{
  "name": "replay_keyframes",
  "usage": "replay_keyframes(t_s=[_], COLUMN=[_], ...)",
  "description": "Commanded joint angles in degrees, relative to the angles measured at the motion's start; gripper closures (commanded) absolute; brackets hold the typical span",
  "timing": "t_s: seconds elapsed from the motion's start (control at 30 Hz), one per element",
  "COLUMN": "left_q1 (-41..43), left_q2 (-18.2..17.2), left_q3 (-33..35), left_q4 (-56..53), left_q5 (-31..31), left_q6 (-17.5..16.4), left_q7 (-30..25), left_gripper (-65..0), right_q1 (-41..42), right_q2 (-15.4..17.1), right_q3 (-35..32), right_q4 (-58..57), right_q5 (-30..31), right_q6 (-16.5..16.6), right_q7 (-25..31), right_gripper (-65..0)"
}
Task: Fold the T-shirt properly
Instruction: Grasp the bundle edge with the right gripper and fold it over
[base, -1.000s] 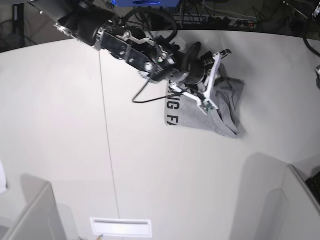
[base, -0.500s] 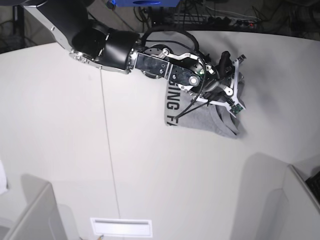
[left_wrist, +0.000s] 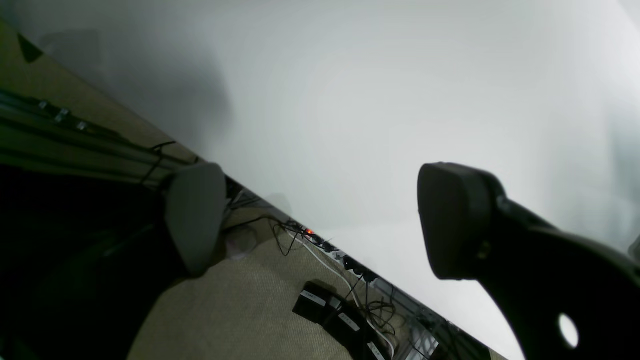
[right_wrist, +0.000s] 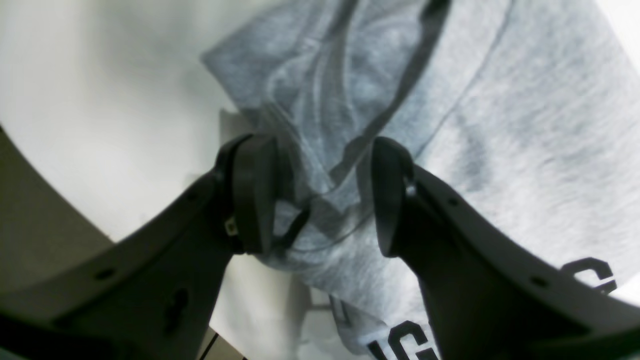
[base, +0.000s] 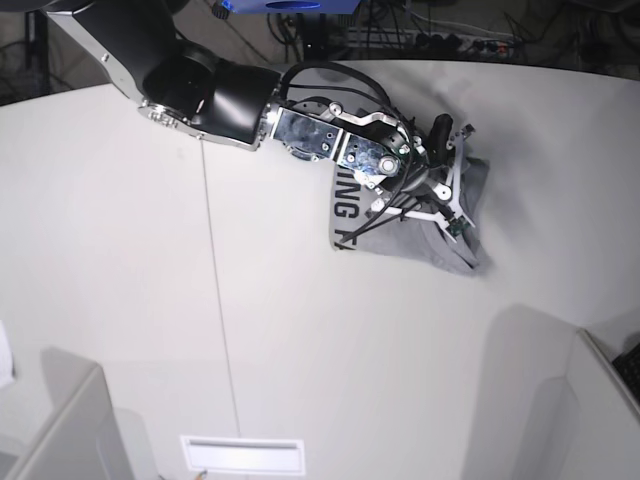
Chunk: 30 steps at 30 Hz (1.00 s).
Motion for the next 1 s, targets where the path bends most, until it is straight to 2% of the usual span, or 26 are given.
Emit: replay_keyframes(t_s=[0.0, 0.1, 0.13, 0.3, 0.43, 0.73, 0.87, 0.97], left_q1=[0.3, 0.3, 0.2, -1.2, -1.6, -1.8, -1.8, -1.8], left_q2=[-1.4, -1.4, -1.5, -1.5, -1.6, -1.6, -1.6, -1.6], left_q3=[-0.4, -0.4, -0.4, -0.3, -0.3, -0.3, 0.0, 3.8], left_q4=[0.7, 0.7, 0.7, 0.6, -0.2, -3.9, -3.9, -3.8], left_q5=[-0.4, -0.4, -0.4, -0.4, -0.4, -0.6, -0.7, -0.7], left_q6=[-0.3, -0.4, -0.4, -0.2, -0.3, -0.4, -0.4, -0.4], left_q7=[-1.3, -1.3, -1.3, -1.2, -1.1, -1.3, -1.2, -1.3], left_gripper=[-58.4, -58.4, -58.4, -58.4, -58.4, -58.4, -58.4, -58.4], right_q1=[0.7, -1.0, -1.3, -1.3, -1.5, -2.7, -2.7, -2.8], right_q2=[-1.0, -1.1, -1.1, -1.1, -1.3, -1.9, -2.5, -2.5], right_q3=[0.3, 0.3, 0.3, 0.3, 0.3, 0.4, 0.3, 0.3], right_q4=[0.8, 0.9, 0.9, 0.9, 1.2, 12.0, 8.6, 4.9], right_q5=[0.1, 0.1, 0.1, 0.1, 0.1, 0.2, 0.2, 0.3], right_q6=[0.2, 0.2, 0.2, 0.2, 0.2, 0.2, 0.3, 0.3], right_q7=[0.8, 0.9, 1.1, 1.2, 1.3, 1.3, 3.8, 6.4], right_gripper=[-28.5, -27.6, -25.1, 0.0, 0.0, 0.0, 0.0, 0.0])
